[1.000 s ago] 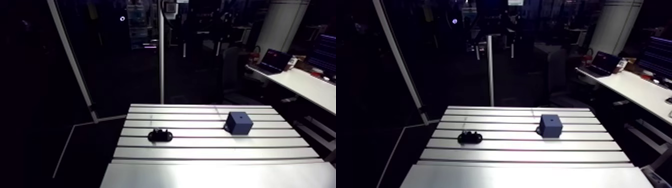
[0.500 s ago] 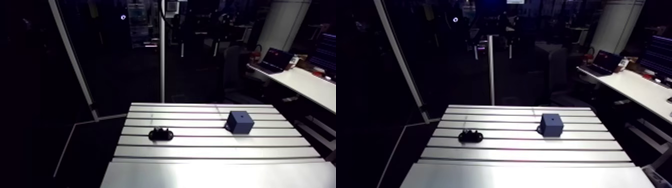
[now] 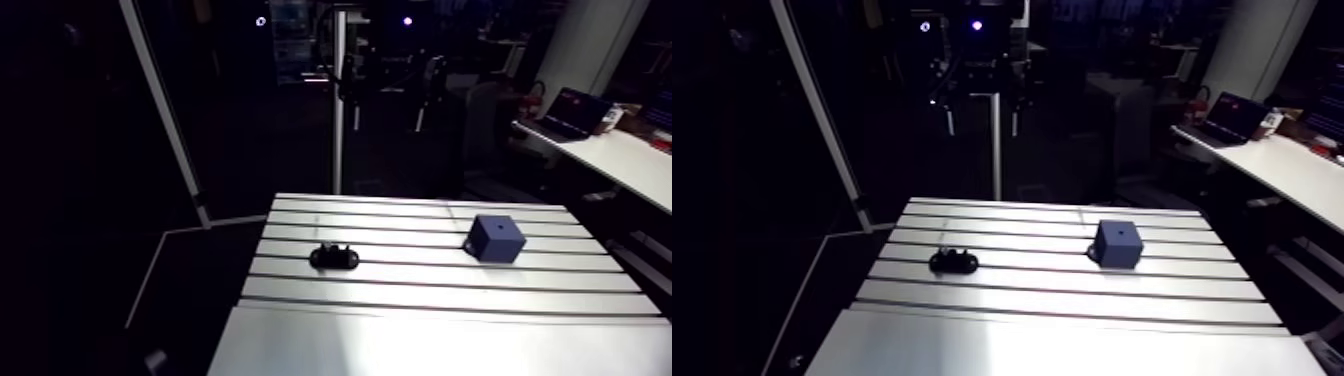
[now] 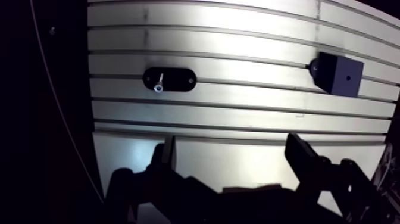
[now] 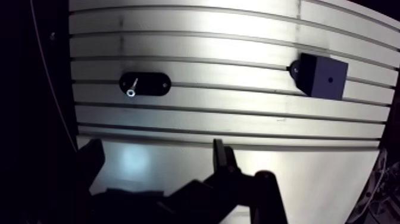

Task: Pick up the M10 bolt and insert it into the hole until fully seated.

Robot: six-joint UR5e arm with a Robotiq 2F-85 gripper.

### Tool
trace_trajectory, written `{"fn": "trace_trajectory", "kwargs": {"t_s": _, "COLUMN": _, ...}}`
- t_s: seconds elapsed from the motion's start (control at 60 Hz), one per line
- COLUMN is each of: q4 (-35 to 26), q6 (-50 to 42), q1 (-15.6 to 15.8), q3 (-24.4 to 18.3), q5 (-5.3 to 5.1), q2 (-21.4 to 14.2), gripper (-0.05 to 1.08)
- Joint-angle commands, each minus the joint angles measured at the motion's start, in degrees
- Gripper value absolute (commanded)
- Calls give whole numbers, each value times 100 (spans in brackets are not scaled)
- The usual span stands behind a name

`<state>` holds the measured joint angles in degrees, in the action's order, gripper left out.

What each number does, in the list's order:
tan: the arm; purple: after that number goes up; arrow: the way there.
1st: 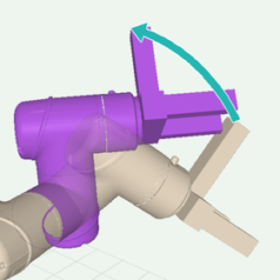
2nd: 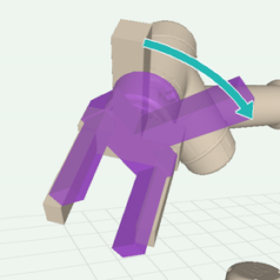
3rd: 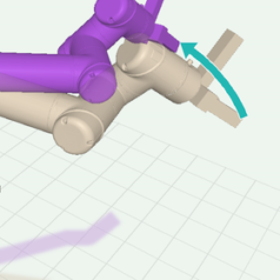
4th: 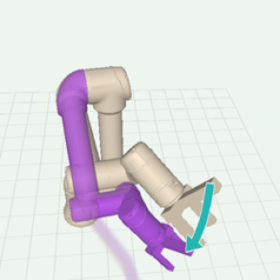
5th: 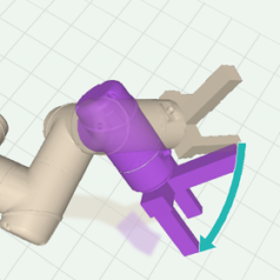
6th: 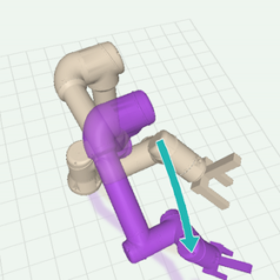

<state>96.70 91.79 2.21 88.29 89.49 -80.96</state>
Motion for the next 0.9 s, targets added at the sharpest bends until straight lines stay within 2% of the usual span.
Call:
{"fn": "trace_trajectory", "kwargs": {"t_s": 0.017, "q4": 390, "q6": -368, "q1": 334, "q3": 104, "q5": 29, "q2": 271, "gripper": 1}}
{"fn": "trace_trajectory", "kwargs": {"t_s": 0.217, "q4": 987, "q6": -751, "q1": 523, "q3": 324, "q5": 29, "q2": 409, "gripper": 1}}
{"fn": "trace_trajectory", "kwargs": {"t_s": 0.35, "q4": 1694, "q6": -951, "q1": 576, "q3": 647, "q5": 36, "q2": 411, "gripper": 1}}
{"fn": "trace_trajectory", "kwargs": {"t_s": 0.517, "q4": 2126, "q6": -992, "q1": 671, "q3": 989, "q5": 29, "q2": 427, "gripper": 1}}
{"fn": "trace_trajectory", "kwargs": {"t_s": 0.783, "q4": 2569, "q6": -1001, "q1": 754, "q3": 1493, "q5": 80, "q2": 503, "gripper": 1}}
{"fn": "trace_trajectory", "kwargs": {"t_s": 0.9, "q4": 2755, "q6": -1001, "q1": 795, "q3": 1666, "q5": 165, "q2": 582, "gripper": 1}}
